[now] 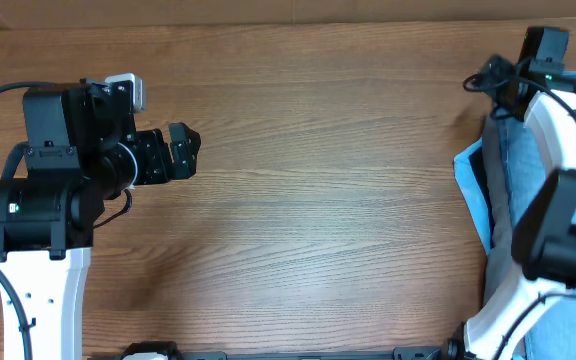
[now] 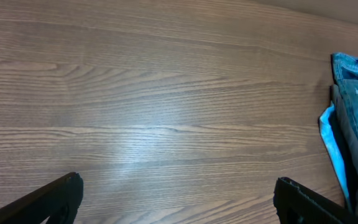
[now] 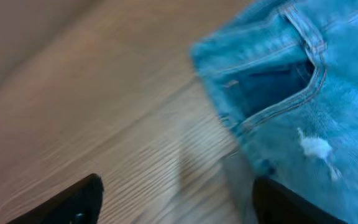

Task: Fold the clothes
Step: 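Reach the right gripper to the jeans waistband on the stack and grasp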

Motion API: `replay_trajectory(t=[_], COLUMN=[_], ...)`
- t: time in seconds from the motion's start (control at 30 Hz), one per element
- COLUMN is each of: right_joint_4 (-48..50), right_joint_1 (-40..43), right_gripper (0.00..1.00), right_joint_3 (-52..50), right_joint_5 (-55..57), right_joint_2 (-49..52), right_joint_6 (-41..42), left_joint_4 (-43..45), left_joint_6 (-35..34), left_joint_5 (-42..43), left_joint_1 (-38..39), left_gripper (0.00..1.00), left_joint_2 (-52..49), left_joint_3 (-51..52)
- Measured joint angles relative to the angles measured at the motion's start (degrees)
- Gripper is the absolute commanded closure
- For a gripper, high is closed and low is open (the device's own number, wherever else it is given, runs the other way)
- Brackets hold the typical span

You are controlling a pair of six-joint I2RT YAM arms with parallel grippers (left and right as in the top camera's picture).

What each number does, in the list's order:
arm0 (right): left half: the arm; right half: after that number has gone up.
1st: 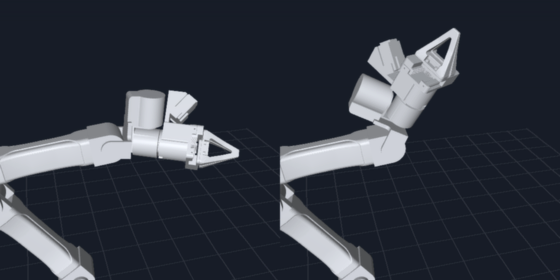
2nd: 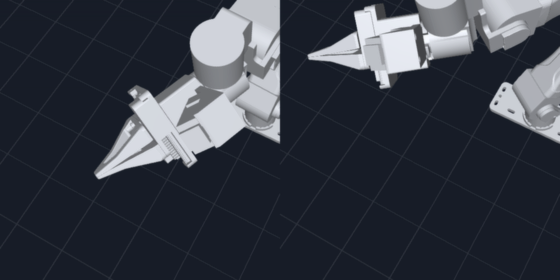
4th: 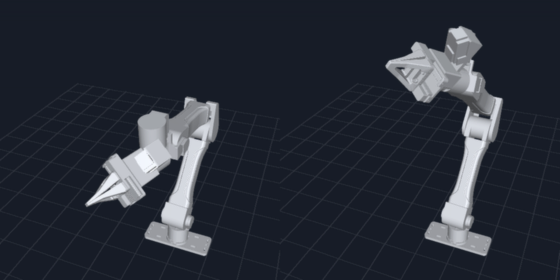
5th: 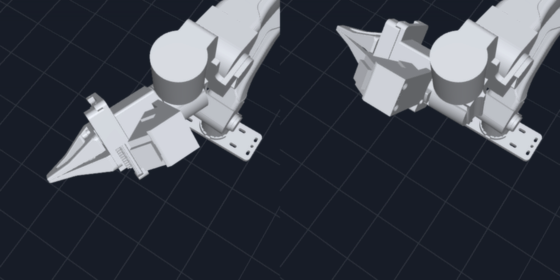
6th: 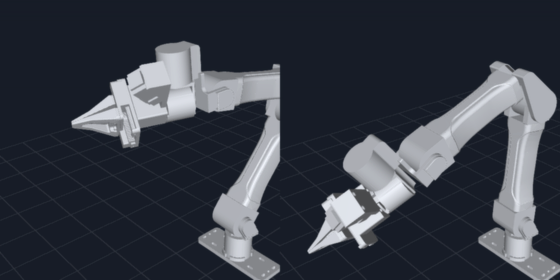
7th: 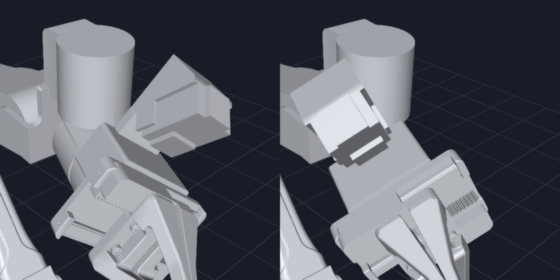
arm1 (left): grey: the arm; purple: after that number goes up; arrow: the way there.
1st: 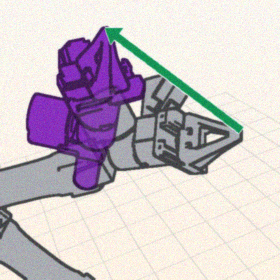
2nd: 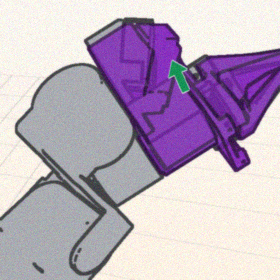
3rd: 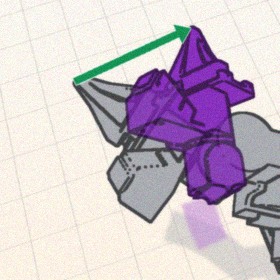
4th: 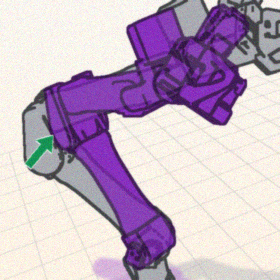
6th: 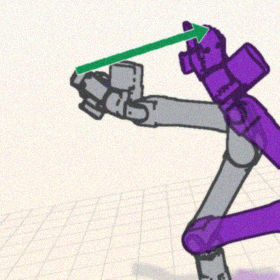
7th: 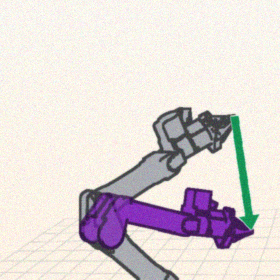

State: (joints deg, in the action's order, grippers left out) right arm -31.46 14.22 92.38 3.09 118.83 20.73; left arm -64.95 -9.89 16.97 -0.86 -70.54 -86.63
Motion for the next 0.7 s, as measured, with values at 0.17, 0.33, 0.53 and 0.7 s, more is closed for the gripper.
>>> replay_trajectory(t=[0.17,0.33,0.53,0.7], right_joint_4=[3.8,8.7,12.2,13.9], right_joint_1=[0.9,0.4,0.2,0.4], right_gripper=[0.18,0.2,0.23,0.28], right_joint_3=[0.0,0.2,0.2,0.3], right_joint_5=[0.3,1.4,4.8,6.4], right_joint_2=[7.7,10.1,11.2,11.2], right_joint_6=[-1.7,-2.8,-3.4,-4.7], left_joint_4=[0.0,0.0,-1.4,-1.9], left_joint_6=[0.0,0.0,0.5,1.0], left_joint_5=[0.0,0.0,0.0,0.0], left_joint_1=[0.0,0.0,0.0,0.0], left_gripper=[0.0,0.0,0.0,0.0], left_joint_2=[-0.3,-1.1,-2.6,-4.5], left_joint_3=[0.0,0.0,0.0,0.0])
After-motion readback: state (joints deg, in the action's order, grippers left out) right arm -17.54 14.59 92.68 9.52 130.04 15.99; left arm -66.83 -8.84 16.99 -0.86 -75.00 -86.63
